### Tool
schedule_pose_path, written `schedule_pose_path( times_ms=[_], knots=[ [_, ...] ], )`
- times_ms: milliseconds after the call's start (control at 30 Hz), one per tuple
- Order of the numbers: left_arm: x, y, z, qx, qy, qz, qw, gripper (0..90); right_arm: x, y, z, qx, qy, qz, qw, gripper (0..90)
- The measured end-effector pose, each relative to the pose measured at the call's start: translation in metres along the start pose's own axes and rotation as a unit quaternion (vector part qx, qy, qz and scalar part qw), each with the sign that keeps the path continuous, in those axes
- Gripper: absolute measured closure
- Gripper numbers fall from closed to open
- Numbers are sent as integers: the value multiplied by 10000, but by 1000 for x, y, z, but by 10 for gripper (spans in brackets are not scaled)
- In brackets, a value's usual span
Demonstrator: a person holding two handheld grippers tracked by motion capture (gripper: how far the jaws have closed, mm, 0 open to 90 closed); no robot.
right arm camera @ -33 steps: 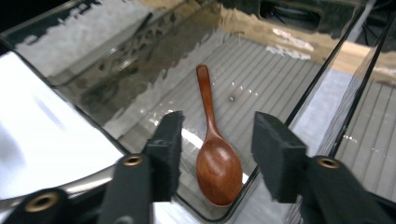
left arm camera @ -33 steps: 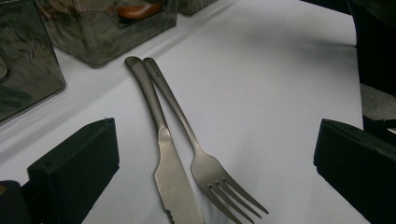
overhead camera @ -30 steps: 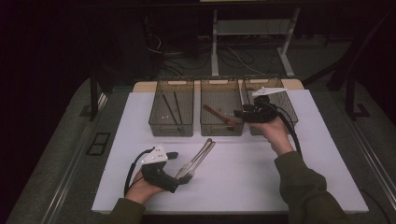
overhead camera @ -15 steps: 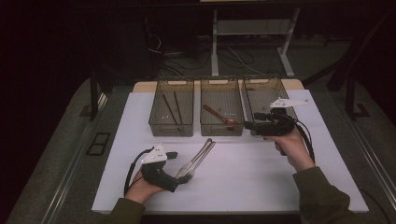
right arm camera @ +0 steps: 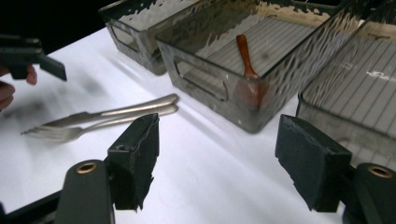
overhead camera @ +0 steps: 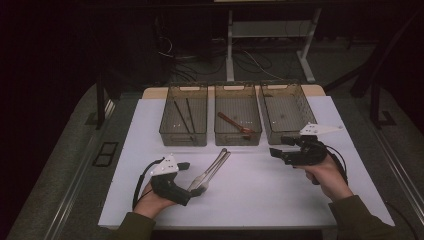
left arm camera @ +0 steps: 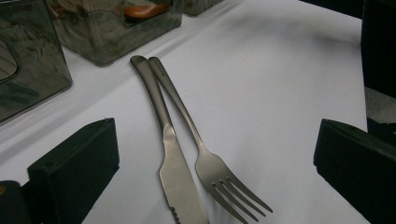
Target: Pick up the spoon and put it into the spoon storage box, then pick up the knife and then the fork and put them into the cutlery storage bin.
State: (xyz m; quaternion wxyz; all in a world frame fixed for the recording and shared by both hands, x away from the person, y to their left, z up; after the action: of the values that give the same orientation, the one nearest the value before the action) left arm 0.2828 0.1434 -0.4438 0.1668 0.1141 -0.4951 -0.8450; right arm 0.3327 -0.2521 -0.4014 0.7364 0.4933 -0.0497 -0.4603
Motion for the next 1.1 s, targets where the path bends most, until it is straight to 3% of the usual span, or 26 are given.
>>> schedule_pose_path(
  times_ms=[567, 833, 1100],
  knots=[
    [0, 0, 3, 33, 29, 14, 10000, 0, 3, -48, 16, -194, 14, 187, 9996, 208],
    [1, 0, 4, 9, 56, -2, 10000, 0, 6, -70, 19, -230, 125, 132, 9996, 195],
    [2, 0, 5, 3, 99, -8, 10000, 0, 5, -87, 17, -527, -36, 428, 9977, 181]
  ],
)
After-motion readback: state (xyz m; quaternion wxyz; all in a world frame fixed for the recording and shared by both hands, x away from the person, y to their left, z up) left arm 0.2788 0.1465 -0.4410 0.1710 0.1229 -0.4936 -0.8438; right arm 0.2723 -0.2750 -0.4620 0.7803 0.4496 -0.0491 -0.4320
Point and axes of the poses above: each handheld gripper's, and its own axes: z roughly backward along the jaws, y roughly out of its top, x roughly to its right, the point moved 2 cm from there along -z, roughly forward along the jaws, and after that the axes turned 12 degrees about -z, right-handed, at the moved point
